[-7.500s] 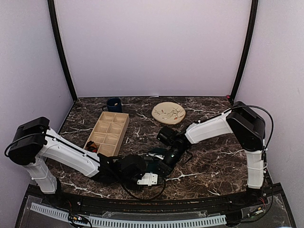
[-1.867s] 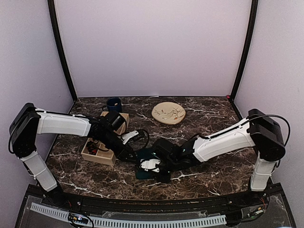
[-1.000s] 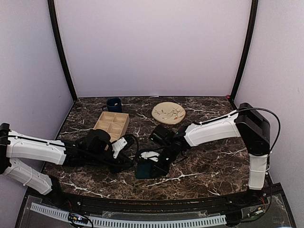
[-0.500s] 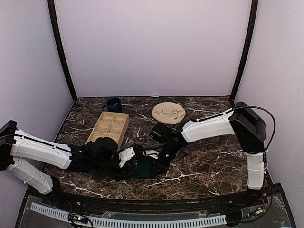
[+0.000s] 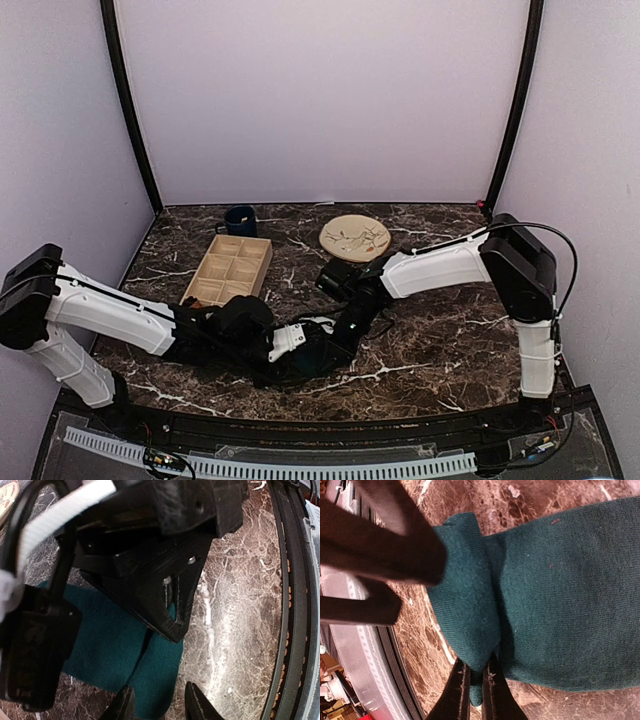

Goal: Roll the socks
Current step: Roll the sock at the center of the board.

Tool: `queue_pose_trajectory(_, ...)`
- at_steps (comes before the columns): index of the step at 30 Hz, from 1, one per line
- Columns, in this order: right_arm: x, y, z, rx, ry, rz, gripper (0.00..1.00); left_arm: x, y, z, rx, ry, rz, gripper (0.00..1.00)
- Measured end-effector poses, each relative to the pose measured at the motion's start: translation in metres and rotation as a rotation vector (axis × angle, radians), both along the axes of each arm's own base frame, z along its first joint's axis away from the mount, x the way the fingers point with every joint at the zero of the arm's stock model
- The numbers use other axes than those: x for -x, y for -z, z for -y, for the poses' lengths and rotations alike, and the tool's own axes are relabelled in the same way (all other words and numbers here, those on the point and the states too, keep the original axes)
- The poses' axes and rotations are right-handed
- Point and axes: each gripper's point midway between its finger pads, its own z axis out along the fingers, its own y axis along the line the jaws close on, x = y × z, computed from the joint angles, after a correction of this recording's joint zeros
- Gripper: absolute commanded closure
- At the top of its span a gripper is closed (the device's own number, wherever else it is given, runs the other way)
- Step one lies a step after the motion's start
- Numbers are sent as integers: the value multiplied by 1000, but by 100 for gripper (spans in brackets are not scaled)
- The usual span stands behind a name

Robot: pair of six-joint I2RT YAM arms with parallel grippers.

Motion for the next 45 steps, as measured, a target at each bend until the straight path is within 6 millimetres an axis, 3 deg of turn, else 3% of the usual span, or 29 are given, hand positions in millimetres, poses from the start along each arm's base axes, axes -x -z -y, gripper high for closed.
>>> queue_pose_trajectory(11,1,0,1,8,-2,-25,100,-7,19,-3,-82,11,41,63)
queue_pose_trajectory(19,1,0,1,10,-5,-40,100,-9,21,1,-94,30,55,68)
queue_pose_trajectory(45,3,1,3,14,-14,-68,100,7,25,7,-108,94,-36,64)
